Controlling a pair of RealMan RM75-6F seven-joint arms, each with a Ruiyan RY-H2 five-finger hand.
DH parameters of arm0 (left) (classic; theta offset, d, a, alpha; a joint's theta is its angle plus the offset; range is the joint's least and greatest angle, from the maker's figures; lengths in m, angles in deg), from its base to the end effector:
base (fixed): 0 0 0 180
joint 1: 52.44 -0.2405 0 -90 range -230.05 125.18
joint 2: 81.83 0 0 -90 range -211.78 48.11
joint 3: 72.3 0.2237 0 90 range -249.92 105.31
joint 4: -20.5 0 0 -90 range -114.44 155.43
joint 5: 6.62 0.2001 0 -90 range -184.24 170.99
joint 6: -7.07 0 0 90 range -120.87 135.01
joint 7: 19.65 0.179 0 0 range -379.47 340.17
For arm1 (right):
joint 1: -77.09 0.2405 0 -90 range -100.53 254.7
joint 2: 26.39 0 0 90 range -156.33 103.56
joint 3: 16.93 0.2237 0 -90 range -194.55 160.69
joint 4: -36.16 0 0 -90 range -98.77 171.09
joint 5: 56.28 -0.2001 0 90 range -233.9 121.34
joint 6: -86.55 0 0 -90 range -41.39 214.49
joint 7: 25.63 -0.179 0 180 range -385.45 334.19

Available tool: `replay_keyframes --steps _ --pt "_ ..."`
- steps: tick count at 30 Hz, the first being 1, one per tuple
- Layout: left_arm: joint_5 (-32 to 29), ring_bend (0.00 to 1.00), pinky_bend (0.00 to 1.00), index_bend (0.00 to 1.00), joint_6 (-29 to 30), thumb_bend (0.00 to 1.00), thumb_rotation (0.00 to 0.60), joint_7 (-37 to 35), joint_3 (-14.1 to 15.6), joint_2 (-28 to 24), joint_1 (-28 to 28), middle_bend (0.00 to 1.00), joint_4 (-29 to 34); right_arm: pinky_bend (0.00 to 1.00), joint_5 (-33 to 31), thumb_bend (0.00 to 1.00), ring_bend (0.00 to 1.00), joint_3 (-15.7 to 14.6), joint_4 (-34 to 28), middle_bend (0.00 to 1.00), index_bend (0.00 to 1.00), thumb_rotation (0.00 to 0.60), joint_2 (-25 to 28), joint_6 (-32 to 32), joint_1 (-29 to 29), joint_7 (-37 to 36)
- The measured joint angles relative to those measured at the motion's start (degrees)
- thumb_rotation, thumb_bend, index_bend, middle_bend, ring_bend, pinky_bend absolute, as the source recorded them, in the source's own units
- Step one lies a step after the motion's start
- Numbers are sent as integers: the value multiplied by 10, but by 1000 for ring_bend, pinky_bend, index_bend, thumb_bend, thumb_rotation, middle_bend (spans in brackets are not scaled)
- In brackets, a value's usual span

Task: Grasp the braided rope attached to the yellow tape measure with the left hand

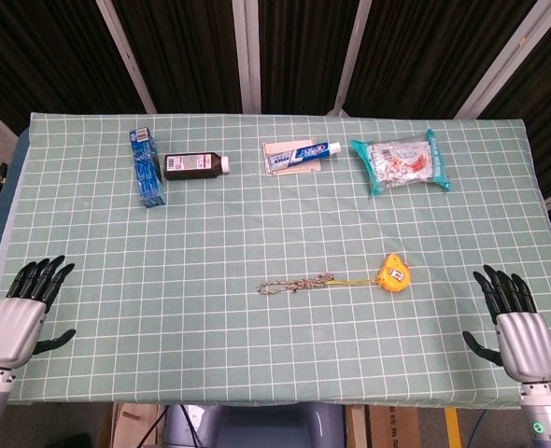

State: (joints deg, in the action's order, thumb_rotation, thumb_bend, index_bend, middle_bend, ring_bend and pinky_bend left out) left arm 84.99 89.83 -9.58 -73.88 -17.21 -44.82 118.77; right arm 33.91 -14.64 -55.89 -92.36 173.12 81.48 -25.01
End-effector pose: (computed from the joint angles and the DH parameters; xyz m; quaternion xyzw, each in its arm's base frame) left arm -0.2341 0.2164 0.1266 -0.6590 -0.3430 -0.3858 0.5470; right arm -0.2646 -0.2078 0.1426 0.6084 -0.3741 0.4094 0.5677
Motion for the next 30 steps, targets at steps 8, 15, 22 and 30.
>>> replay_keyframes --steps 8,15,22,30 --pt "-50 0 0 125 -85 69 600 57 -52 13 74 0 18 0 -7 249 0 1 -1 0 0 600 0 -8 2 -5" --pt "-112 0 0 267 -160 118 600 140 -89 74 147 7 30 0 -18 248 0 3 -5 0 0 600 1 -15 3 -11" --pt "-180 0 0 318 -213 148 600 203 -118 151 213 26 25 0 -29 248 0 6 -7 0 0 600 2 -21 4 -18" --pt "-243 0 0 417 -252 236 600 264 -150 221 288 48 -4 0 -41 249 0 9 -9 0 0 600 4 -29 5 -23"
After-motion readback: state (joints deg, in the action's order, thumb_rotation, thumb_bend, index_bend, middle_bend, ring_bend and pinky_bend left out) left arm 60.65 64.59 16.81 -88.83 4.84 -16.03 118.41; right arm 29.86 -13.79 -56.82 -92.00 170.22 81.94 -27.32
